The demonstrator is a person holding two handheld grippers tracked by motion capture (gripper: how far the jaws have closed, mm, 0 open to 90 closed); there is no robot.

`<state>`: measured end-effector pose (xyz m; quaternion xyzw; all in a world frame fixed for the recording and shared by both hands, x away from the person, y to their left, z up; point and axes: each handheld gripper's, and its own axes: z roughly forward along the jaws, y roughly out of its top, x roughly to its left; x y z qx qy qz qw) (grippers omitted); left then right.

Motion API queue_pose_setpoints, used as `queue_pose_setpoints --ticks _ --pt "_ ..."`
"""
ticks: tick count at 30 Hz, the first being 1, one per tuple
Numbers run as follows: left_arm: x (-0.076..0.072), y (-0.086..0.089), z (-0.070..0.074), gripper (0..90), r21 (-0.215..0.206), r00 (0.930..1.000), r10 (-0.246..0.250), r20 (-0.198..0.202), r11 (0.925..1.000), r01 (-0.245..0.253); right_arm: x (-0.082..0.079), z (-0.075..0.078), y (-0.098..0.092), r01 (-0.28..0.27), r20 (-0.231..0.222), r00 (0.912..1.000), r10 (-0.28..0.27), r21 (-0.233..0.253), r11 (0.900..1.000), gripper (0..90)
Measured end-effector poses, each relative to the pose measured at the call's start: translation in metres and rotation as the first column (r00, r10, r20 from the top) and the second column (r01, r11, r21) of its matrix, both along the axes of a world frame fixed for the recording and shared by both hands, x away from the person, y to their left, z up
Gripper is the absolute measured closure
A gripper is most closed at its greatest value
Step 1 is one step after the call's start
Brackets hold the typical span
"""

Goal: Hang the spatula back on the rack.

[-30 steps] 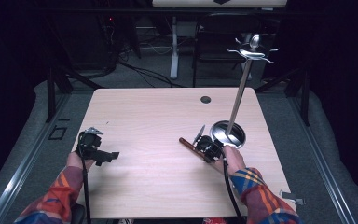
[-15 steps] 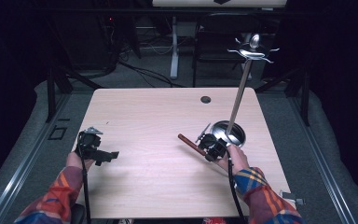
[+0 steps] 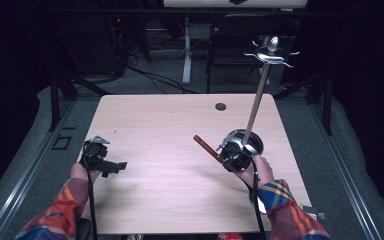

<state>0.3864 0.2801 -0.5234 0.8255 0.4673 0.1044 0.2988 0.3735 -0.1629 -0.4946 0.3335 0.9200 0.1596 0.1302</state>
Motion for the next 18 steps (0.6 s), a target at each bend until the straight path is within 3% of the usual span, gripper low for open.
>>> queue_pose_setpoints --ticks 18 --pt "-0.001 0.0 0.0 1.0 -0.004 1.0 0.005 -0.004 1.0 -0.005 -0.005 0.011 -0.011 0.019 0.032 0.9993 -0.02 0.033 0.999 84.5"
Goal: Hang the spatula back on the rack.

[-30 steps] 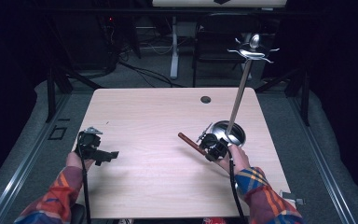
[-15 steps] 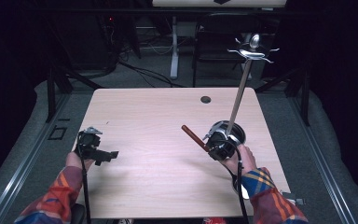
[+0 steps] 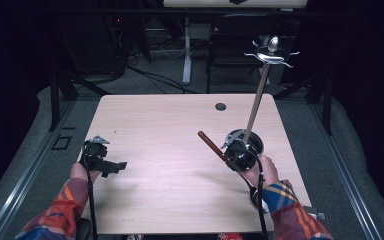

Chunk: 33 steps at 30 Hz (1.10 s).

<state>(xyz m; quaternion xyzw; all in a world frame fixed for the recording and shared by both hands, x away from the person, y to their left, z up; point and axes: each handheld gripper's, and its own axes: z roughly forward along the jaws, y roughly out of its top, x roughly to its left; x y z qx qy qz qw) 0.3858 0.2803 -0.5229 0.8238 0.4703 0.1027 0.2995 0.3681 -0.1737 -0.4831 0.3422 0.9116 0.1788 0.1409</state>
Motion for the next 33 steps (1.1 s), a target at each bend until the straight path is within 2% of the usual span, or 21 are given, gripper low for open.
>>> queue_pose_setpoints --ticks 1,3,4,5,6,21,22,28,33 --pt "0.0 0.0 0.0 1.0 0.001 1.0 -0.002 0.0 1.0 0.002 0.0 0.0 -0.001 0.009 -0.001 1.0 -0.009 0.023 1.0 84.5" --pt "0.0 0.0 0.0 1.0 0.003 1.0 -0.005 0.004 1.0 0.005 0.0 0.003 -0.003 0.014 -0.004 0.9999 -0.014 0.021 1.0 84.5" --pt "0.0 0.0 0.0 1.0 0.004 1.0 -0.006 0.003 1.0 0.006 0.0 0.001 -0.004 0.032 0.004 0.9995 -0.033 0.055 0.998 84.5" --pt "0.0 0.0 0.0 1.0 0.004 1.0 -0.005 0.004 1.0 0.005 0.0 0.004 -0.005 0.025 0.001 0.9997 -0.025 0.036 0.999 84.5" --pt "0.0 0.0 0.0 1.0 0.003 1.0 -0.004 0.002 1.0 0.004 0.0 0.005 -0.006 0.028 0.0 0.9996 -0.028 0.038 0.999 84.5" --pt "0.001 0.0 0.0 1.0 0.003 1.0 -0.007 0.001 1.0 0.007 -0.004 0.015 -0.02 0.059 0.032 0.9975 -0.063 0.105 0.993 84.6" --pt "0.001 0.0 0.0 1.0 0.003 1.0 -0.008 0.001 1.0 0.008 -0.004 0.016 -0.021 0.059 0.032 0.9975 -0.063 0.096 0.994 84.6" --pt "0.001 0.0 0.0 1.0 0.003 1.0 -0.009 0.0 1.0 0.009 -0.006 0.02 -0.028 0.081 0.049 0.995 -0.087 0.113 0.99 84.6" --pt "0.001 0.0 0.0 1.0 0.002 1.0 -0.007 0.0 1.0 0.007 -0.008 0.026 -0.036 0.093 0.078 0.9915 -0.104 0.131 0.987 84.5"
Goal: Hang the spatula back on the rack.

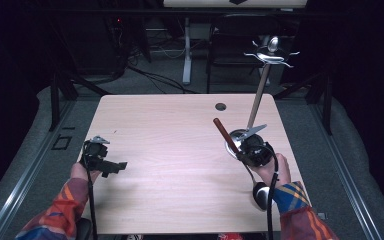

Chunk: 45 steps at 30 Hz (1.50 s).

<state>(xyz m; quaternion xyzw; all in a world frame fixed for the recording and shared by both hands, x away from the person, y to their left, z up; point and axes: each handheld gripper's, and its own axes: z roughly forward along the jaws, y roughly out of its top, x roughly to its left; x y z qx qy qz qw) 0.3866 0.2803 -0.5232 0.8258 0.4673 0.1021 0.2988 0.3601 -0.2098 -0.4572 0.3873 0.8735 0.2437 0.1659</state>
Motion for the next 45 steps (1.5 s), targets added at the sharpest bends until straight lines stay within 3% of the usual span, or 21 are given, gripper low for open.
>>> queue_pose_setpoints --ticks 13,24,29,33,37,42,45 --pt "0.0 -0.001 0.0 1.0 -0.003 1.0 0.002 -0.003 1.0 -0.002 -0.008 0.015 -0.021 0.039 0.049 0.998 -0.04 0.037 0.999 84.6" --pt "0.0 -0.001 0.0 1.0 -0.004 1.0 0.001 -0.003 1.0 -0.001 -0.021 0.027 -0.033 0.055 0.136 0.9882 -0.071 0.114 0.992 84.6" --pt "0.0 -0.001 0.0 1.0 0.0 1.0 -0.002 -0.003 1.0 0.002 -0.025 0.03 -0.041 0.031 0.176 0.9823 -0.064 0.186 0.982 84.6" --pt "0.0 -0.001 0.0 1.0 -0.002 1.0 0.001 -0.003 1.0 -0.001 -0.027 0.033 -0.044 0.026 0.196 0.9782 -0.069 0.21 0.977 84.6" --pt "0.0 -0.001 0.0 1.0 -0.001 1.0 -0.001 -0.003 1.0 0.001 -0.03 0.036 -0.046 0.024 0.235 0.9684 -0.083 0.245 0.969 84.6" --pt "0.0 -0.001 0.0 1.0 -0.001 1.0 -0.001 -0.002 1.0 0.001 -0.031 0.038 -0.05 0.022 0.252 0.962 -0.104 0.309 0.951 84.6" --pt "0.0 -0.001 0.0 1.0 0.0 1.0 -0.001 -0.003 1.0 0.001 -0.031 0.039 -0.051 0.02 0.249 0.9627 -0.106 0.326 0.945 84.7"
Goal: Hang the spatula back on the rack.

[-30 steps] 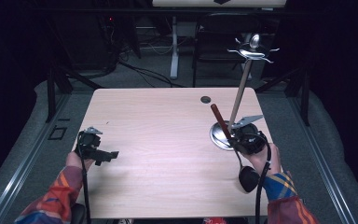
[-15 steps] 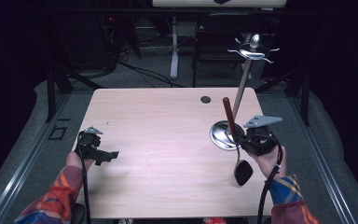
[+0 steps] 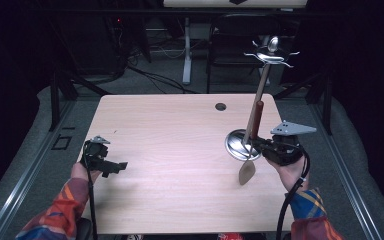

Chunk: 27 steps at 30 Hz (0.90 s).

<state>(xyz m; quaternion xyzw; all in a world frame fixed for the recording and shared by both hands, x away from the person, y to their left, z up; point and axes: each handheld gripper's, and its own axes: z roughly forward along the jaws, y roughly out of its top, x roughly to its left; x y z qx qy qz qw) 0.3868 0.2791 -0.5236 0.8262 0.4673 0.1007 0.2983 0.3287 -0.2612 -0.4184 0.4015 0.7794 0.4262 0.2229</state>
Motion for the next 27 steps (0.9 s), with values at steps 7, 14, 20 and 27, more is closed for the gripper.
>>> queue_pose_setpoints --ticks 7,14,20,27 --pt "0.0 0.0 0.0 1.0 0.0 1.0 0.0 -0.001 1.0 0.0 -0.001 0.004 -0.003 0.01 0.018 0.9998 -0.01 0.014 1.0 84.7" --pt "0.0 0.0 0.0 1.0 0.0 1.0 -0.001 -0.002 1.0 0.001 -0.002 0.008 -0.009 0.037 0.031 0.9988 -0.038 0.022 0.999 84.7" --pt "0.0 0.0 0.0 1.0 0.0 1.0 0.0 0.0 1.0 0.0 -0.002 0.013 -0.014 0.063 0.049 0.9968 -0.064 0.025 0.998 84.7" --pt "0.0 0.0 0.0 1.0 0.0 1.0 0.0 -0.004 1.0 0.0 -0.002 0.017 -0.018 0.089 0.06 0.9942 -0.09 0.015 0.996 84.7"
